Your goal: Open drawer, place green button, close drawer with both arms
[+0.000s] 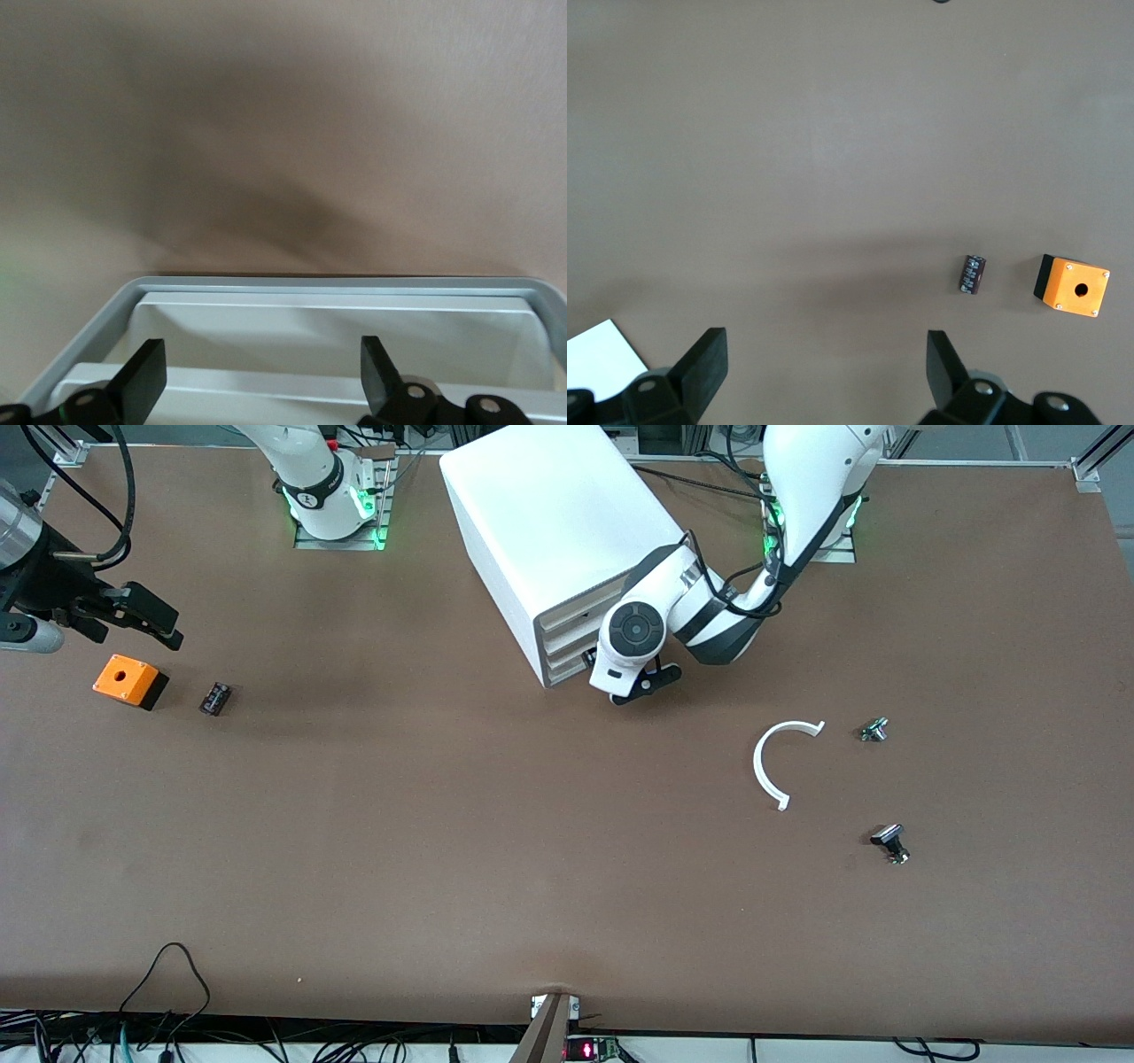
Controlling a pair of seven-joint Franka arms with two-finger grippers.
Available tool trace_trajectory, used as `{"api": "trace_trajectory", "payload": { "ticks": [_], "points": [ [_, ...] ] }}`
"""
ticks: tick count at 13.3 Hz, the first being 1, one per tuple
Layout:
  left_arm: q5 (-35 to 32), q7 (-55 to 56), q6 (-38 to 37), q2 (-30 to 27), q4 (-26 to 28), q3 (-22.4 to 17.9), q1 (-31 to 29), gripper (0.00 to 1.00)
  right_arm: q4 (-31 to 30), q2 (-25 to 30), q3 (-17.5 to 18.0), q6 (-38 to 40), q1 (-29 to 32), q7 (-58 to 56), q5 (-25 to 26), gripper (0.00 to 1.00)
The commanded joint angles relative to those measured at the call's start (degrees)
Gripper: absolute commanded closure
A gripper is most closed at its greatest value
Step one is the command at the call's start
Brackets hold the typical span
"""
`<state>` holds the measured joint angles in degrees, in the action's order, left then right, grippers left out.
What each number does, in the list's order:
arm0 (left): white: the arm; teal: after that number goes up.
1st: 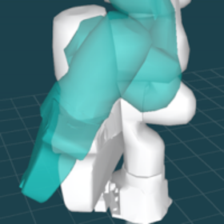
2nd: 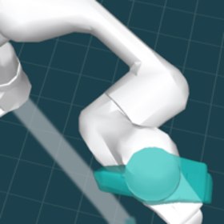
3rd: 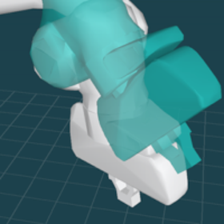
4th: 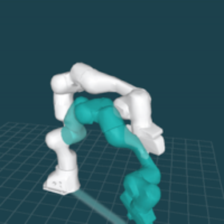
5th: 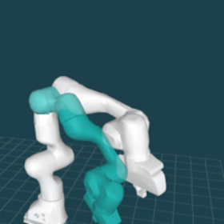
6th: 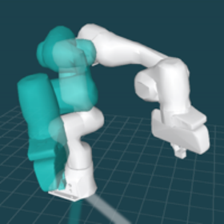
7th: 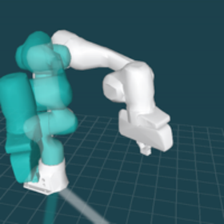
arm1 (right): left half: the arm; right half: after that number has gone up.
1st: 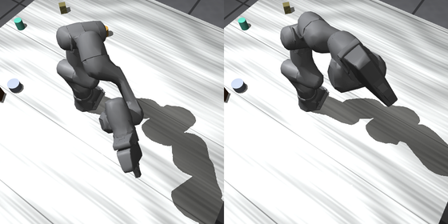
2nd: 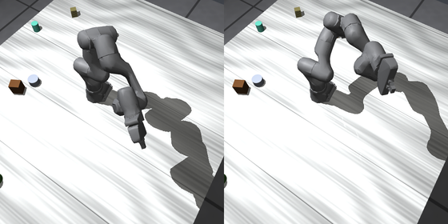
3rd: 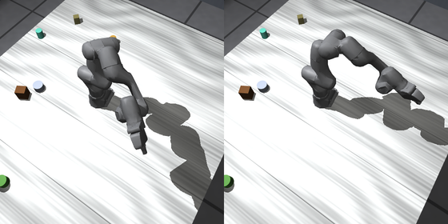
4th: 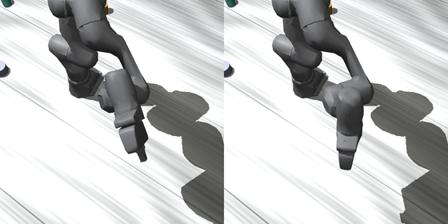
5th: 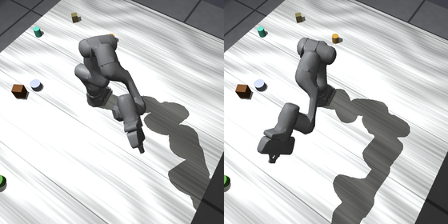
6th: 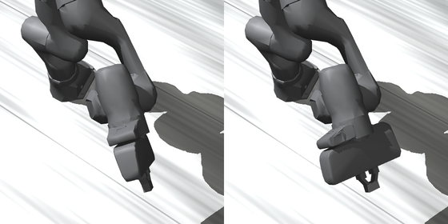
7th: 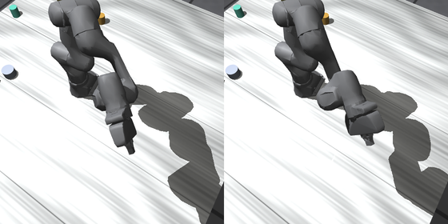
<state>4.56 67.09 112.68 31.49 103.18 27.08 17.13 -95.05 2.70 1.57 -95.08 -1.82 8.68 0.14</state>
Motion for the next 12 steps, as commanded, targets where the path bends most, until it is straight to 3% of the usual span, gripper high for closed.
{"api": "trace_trajectory", "payload": {
  "ticks": [1,4,8,10,12],
  "points": [
    [0.27,-6.59,-11.82,-1.25,-9.37,0.35,-4.89,0.03,2.15,0.21,-0.78,1.13,-0.81,-2.08,0.13,0.01],
    [-2.52,-20.11,-20.63,-3.09,-15.81,0.34,-10.16,0.03,2.68,-0.06,-0.78,1.13,-0.73,-1.74,0.04,0.01],
    [-12.19,-35.85,-32.49,-6.34,-22.65,0.43,-13.86,0.03,2.59,0.03,-0.43,1.04,-0.9,-0.68,-0.05,0.01],
    [-12.21,-46.38,-36.54,-7.49,-26.61,0.17,-17.2,0.03,2.68,0.03,-0.51,0.95,-0.81,-1.38,-0.05,0.01],
    [-11.43,-56.16,-36.21,-10.65,-26.37,-4.38,-16.34,0.02,2.68,0.03,-0.51,0.95,-0.9,-0.77,-0.05,0.01]
  ]
}}
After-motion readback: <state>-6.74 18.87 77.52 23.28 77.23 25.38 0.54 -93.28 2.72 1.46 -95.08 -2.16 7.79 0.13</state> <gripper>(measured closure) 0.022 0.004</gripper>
